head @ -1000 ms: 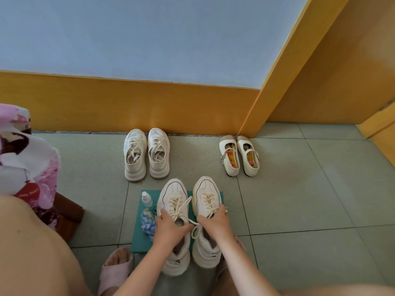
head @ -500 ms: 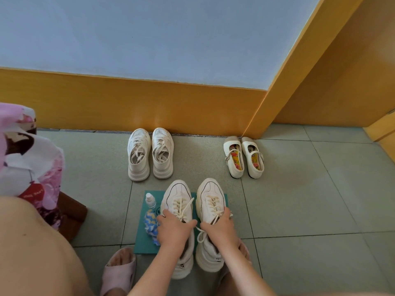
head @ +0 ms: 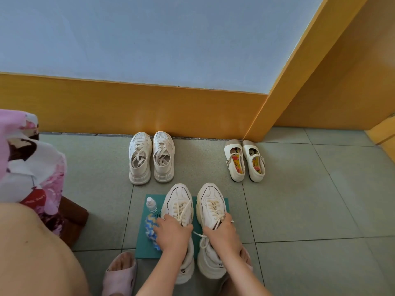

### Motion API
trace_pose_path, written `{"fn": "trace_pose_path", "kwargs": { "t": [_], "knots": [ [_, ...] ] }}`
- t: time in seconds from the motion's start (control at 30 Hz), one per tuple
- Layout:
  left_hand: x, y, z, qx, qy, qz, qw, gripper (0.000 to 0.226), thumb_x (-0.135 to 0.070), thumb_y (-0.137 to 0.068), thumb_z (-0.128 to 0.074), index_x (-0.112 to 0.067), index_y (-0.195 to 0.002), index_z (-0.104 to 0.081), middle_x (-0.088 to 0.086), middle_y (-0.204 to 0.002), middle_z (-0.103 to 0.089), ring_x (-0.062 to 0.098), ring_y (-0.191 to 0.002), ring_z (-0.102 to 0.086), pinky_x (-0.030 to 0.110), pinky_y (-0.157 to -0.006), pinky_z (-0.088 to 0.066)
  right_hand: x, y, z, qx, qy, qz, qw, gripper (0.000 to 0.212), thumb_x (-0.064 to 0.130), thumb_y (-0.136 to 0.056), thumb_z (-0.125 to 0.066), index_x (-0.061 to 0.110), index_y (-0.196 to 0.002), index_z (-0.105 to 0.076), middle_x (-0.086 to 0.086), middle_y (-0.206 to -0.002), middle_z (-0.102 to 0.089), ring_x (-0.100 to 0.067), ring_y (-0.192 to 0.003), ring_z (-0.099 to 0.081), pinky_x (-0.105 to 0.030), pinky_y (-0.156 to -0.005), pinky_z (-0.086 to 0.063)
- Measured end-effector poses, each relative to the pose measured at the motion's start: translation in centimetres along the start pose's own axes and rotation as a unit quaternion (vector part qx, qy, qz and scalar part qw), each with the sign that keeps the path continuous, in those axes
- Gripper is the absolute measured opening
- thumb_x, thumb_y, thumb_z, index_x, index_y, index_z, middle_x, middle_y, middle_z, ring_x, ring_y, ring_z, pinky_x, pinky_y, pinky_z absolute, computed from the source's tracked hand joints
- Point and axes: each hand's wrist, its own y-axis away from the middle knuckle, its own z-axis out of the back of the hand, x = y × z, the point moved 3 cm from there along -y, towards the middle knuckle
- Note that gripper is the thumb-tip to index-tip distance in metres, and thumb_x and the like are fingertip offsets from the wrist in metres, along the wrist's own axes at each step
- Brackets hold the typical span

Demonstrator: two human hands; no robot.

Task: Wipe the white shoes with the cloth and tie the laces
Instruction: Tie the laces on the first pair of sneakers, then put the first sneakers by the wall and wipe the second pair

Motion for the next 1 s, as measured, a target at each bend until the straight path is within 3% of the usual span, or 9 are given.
{"fn": "trace_pose_path", "kwargs": {
  "t": [0.43,0.6,0.83,1.0],
  "knots": [
    [-5.5,-3.3,2.3,-0.020,0.055,-0.030,0.998,0.049,-0.040,-0.084,-0.060,-0.007,-0.119,-0.050,0.015,-0.123,-0.044,0.033,-0.116,-0.043,0.039,-0.085,-0.043,3.4,-5.1,4.1,-0.056,-0.042,0.006,0.998,0.058,0.037,-0.077,-0.066,0.012,-0.125,-0.045,-0.007,-0.118,-0.059,-0.027,-0.103,-0.059,-0.037,-0.084,-0.049],
    [-9.7,-7.4,3.8,-0.051,0.062,-0.050,0.996,0.050,-0.039,-0.084,-0.061,-0.006,-0.120,-0.050,0.014,-0.127,-0.042,0.032,-0.118,-0.042,0.040,-0.089,-0.043,7.1,-10.0,6.0,-0.063,-0.051,0.022,0.996,0.055,0.037,-0.078,-0.067,0.011,-0.121,-0.045,-0.008,-0.116,-0.059,-0.030,-0.103,-0.058,-0.038,-0.083,-0.048],
    [-15.6,-14.6,3.3,-0.080,0.014,-0.072,0.994,0.046,-0.040,-0.084,-0.061,-0.006,-0.114,-0.052,0.014,-0.123,-0.046,0.029,-0.113,-0.046,0.037,-0.084,-0.046,10.8,-18.5,6.8,-0.098,-0.004,0.028,0.995,0.067,0.038,-0.082,-0.063,0.008,-0.137,-0.037,-0.010,-0.124,-0.058,-0.030,-0.110,-0.057,-0.032,-0.077,-0.039],
    [-18.8,-20.0,2.1,-0.088,-0.006,-0.080,0.993,0.038,-0.037,-0.084,-0.059,-0.007,-0.106,-0.057,0.012,-0.116,-0.050,0.026,-0.107,-0.049,0.035,-0.081,-0.049,12.4,-24.4,5.7,-0.099,-0.004,0.029,0.995,0.056,0.039,-0.082,-0.064,0.010,-0.125,-0.043,-0.009,-0.118,-0.059,-0.029,-0.104,-0.059,-0.029,-0.069,-0.036]
  ]
}}
